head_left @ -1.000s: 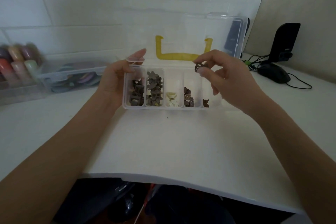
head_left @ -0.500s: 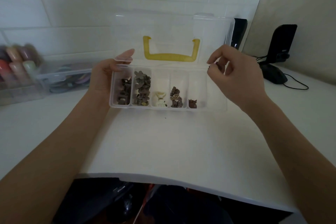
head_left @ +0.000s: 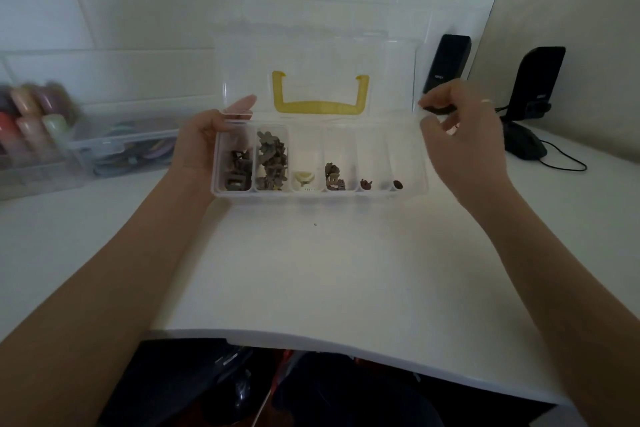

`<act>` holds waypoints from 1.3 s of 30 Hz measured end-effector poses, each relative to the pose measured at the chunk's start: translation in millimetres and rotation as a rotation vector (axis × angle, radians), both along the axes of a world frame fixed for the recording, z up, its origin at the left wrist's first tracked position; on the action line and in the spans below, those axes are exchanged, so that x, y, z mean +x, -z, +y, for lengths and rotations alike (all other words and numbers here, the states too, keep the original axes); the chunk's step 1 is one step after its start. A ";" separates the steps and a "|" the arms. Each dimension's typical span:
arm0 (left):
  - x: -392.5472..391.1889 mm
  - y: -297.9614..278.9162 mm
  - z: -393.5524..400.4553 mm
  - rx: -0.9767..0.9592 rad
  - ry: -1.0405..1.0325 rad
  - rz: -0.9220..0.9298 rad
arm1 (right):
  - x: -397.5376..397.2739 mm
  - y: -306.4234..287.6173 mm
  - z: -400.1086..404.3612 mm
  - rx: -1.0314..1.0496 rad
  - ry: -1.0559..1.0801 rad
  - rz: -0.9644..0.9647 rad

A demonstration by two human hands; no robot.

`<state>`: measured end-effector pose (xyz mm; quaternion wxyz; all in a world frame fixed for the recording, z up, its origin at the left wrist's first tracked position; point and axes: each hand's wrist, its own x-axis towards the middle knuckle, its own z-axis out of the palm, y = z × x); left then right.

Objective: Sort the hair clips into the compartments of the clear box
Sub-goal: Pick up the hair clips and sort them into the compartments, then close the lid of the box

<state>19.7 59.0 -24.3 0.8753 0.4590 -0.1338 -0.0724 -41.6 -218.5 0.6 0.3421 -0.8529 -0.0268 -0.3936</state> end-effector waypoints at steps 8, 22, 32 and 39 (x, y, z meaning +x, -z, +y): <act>5.3 1.7 -4.3 0.036 0.003 0.024 | 12.9 10.3 7.2 0.646 -0.166 0.417; -0.1 8.0 -9.3 -0.109 -0.076 0.110 | 6.1 19.1 4.2 1.142 -0.515 0.097; -2.6 11.5 -12.0 0.102 -0.128 -0.026 | 10.7 34.5 3.5 0.750 -0.383 0.173; -8.7 13.8 -11.9 0.169 -0.202 -0.073 | -3.1 26.1 -8.9 0.795 -0.636 0.365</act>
